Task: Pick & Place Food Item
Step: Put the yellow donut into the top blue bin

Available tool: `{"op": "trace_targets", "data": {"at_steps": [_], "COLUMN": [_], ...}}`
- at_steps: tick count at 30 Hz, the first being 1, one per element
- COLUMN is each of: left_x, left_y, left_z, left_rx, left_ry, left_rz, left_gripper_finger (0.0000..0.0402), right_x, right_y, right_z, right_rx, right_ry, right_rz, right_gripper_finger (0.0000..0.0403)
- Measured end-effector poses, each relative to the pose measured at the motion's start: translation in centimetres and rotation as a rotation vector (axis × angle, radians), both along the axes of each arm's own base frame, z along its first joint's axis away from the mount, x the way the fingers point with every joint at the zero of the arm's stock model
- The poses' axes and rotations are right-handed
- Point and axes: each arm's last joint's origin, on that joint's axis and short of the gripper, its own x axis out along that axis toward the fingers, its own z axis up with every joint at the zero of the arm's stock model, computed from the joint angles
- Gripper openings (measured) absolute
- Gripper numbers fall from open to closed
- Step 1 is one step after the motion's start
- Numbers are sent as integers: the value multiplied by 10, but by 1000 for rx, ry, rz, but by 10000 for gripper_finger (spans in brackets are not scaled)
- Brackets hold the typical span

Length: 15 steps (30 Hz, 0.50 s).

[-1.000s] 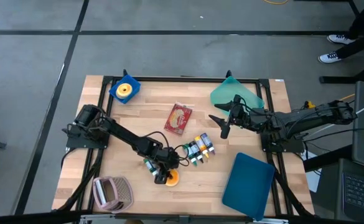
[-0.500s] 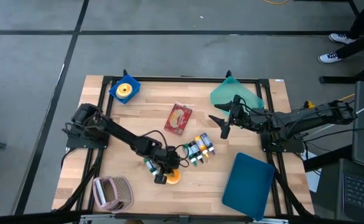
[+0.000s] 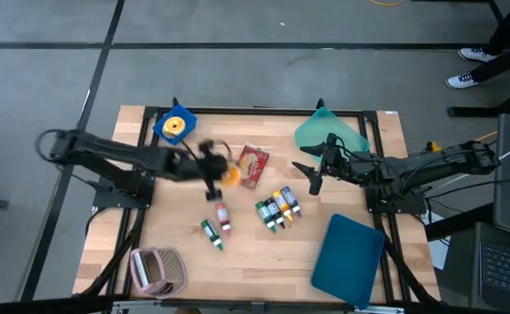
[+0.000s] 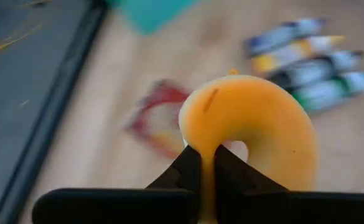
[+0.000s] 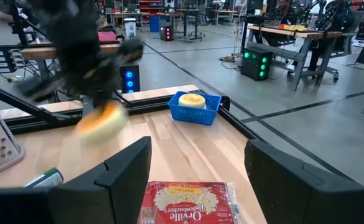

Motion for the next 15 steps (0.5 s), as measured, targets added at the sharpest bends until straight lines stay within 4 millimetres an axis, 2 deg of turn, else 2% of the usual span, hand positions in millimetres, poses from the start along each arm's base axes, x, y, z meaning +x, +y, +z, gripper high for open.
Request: {"op": "trace_targets", "data": {"at_steps": [4, 8, 12, 15], "left_x": [-45, -92, -133, -154], "left_y": [41, 75, 97, 110], "left_z": [13, 13, 9, 5], "left_rx": [15, -30, -71, -97], "left_ry": [-17, -53, -104, -101], "left_rz": [173, 324, 448, 530], "left_gripper_finger": [12, 12, 12, 12], "right_x": [0, 0, 0, 0], "right_y": [0, 0, 0, 0], "right_z": [0, 0, 0, 0], "right_rx": [2, 2, 2, 3], "right_ry": [-1, 1, 1, -5], "right_rz": [0, 0, 0, 0], "right_gripper_finger": [254, 254, 254, 254]}}
